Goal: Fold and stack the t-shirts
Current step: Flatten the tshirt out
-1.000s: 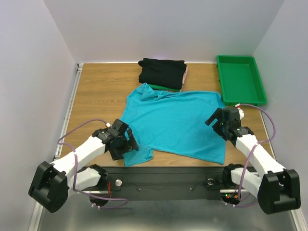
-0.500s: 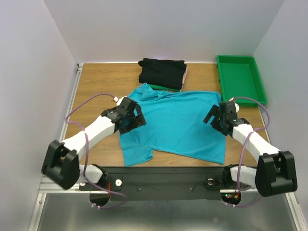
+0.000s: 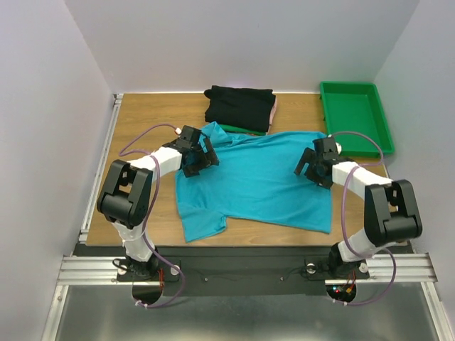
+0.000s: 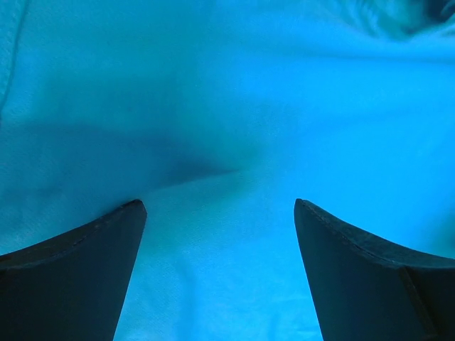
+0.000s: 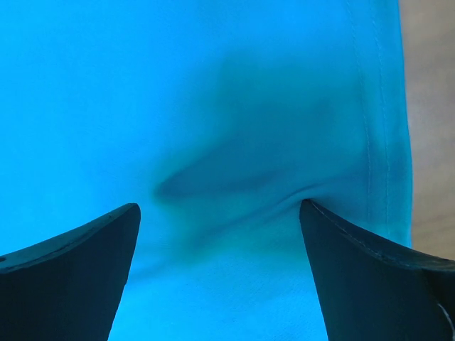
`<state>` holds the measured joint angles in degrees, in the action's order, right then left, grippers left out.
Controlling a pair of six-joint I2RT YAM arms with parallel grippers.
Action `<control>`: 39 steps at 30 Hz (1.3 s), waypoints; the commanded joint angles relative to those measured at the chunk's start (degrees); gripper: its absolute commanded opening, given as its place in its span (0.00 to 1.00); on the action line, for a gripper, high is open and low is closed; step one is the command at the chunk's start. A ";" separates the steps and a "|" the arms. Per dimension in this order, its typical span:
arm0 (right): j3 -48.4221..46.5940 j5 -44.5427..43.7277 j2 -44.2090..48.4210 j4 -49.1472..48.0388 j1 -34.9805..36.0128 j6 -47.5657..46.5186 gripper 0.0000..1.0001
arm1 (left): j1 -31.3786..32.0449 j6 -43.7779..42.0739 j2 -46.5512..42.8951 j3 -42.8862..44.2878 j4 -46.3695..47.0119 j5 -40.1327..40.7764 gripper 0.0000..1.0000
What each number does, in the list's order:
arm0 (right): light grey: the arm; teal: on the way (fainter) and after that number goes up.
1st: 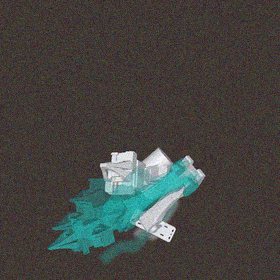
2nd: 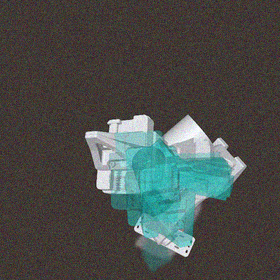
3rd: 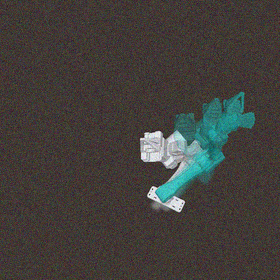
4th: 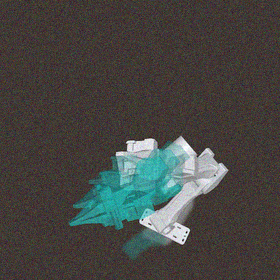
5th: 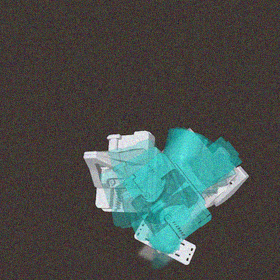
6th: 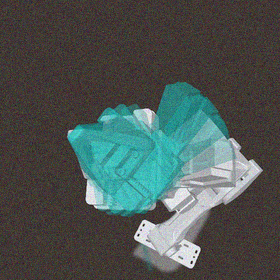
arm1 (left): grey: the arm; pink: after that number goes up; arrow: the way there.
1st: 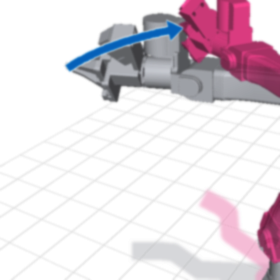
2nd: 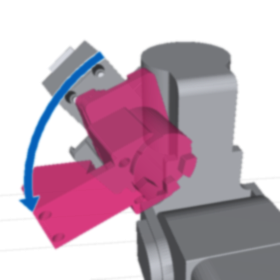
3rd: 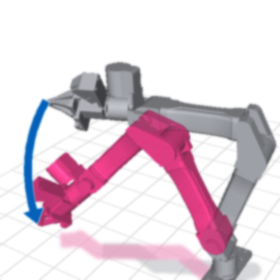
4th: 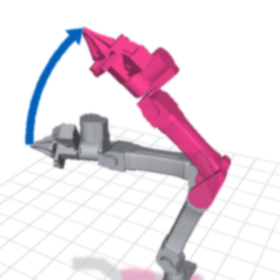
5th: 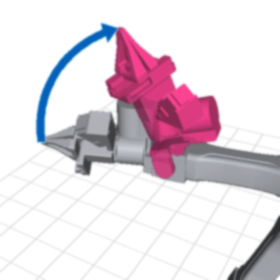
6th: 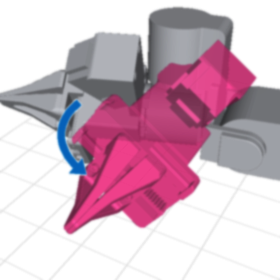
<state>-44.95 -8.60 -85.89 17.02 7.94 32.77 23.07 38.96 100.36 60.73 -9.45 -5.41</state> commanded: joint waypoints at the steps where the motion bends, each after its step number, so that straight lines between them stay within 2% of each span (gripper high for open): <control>1: -5.04 -2.12 -6.90 -5.49 -0.03 -1.66 1.00 | -1.36 -3.27 4.83 2.45 2.77 -1.79 0.98; 7: -13.92 -1.60 -17.02 -6.38 -0.03 -3.42 1.00 | -4.43 -3.63 11.43 8.86 4.70 -3.29 0.98; 10: -15.16 -1.59 -16.95 -6.38 -0.03 -3.51 1.00 | -6.02 -3.63 11.27 11.25 4.71 -1.89 0.98; 14: -16.05 -1.16 -12.04 -6.38 0.05 -5.26 1.00 | -5.93 -4.86 7.23 13.89 4.27 -1.62 0.98; 18: -12.12 1.30 -2.46 -6.03 0.05 -4.04 1.00 | -4.97 -5.56 -1.02 11.35 2.78 -0.49 0.98; 19: -9.57 1.65 3.04 -6.03 0.05 -2.47 1.00 | -4.36 -5.65 -4.96 10.38 2.16 1.17 0.98; 22: -2.28 0.52 11.76 -5.86 0.05 1.74 1.00 | -3.21 -4.60 -14.00 4.42 -0.47 4.95 0.98; 25: 7.30 -1.68 26.50 -4.02 0.05 5.17 1.00 | -3.03 -0.30 -23.41 -4.89 -3.45 8.56 0.98; 26: 9.07 -2.38 29.17 -3.22 0.05 6.33 1.00 | -3.03 2.15 -25.45 -9.88 -4.86 8.75 0.98; 30: 14.97 -5.09 40.50 0.03 -0.03 10.46 1.00 | -2.94 4.01 -34.77 -19.49 -8.38 8.13 0.98; 35: 18.49 -11.35 48.52 4.87 -0.12 15.65 1.00 | -2.59 8.76 -44.35 -30.64 -11.03 4.98 0.98; 39: 19.64 -10.82 47.92 5.48 -0.03 16.36 1.00 | -0.40 10.69 -44.55 -34.36 -10.59 2.68 0.98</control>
<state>-25.39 -16.62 -37.43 21.41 7.94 46.37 20.71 46.28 56.97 28.05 -19.94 -0.69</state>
